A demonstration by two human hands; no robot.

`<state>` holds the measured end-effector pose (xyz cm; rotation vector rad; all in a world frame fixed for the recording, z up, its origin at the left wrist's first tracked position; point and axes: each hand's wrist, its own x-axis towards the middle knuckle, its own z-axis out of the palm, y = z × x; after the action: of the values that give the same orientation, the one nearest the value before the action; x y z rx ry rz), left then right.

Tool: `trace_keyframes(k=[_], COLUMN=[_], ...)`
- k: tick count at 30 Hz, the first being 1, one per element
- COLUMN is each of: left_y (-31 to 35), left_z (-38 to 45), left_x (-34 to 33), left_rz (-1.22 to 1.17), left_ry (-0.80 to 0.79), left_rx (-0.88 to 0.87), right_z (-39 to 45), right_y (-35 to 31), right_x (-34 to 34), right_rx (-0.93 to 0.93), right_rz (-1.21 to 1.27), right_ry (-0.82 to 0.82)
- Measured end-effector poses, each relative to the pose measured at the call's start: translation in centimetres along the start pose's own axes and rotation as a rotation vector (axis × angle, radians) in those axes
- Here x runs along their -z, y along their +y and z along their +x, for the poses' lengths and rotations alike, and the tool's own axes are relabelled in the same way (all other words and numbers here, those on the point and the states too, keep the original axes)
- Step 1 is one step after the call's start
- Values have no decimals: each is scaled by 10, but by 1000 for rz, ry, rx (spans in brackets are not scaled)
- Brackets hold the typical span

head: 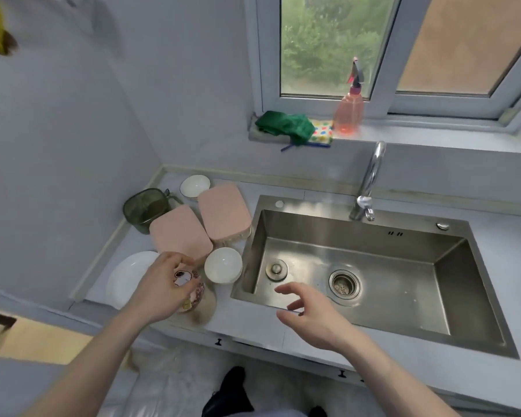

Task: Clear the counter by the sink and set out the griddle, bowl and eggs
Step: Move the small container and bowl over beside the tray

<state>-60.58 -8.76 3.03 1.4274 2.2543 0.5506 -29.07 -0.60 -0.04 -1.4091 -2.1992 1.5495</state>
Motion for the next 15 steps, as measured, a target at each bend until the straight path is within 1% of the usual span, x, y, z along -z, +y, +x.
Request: trace_keyframes(k=[4, 7, 11, 15], left_y=[-25, -39, -58, -77], left_z=[39, 60, 67, 65], left_x=[11, 15, 8, -7], left_rz=[51, 85, 124, 225], left_ry=[-96, -214, -414, -537], left_rx=[-40, -104, -177, -295], right_z=[37, 69, 113, 149], right_y=[-10, -22, -33, -33], right_x=[-26, -51, -87, -123], right_rx=[-100, -196, -323, -424], right_rz=[55, 111, 179, 215], right_ry=[51, 98, 125, 134])
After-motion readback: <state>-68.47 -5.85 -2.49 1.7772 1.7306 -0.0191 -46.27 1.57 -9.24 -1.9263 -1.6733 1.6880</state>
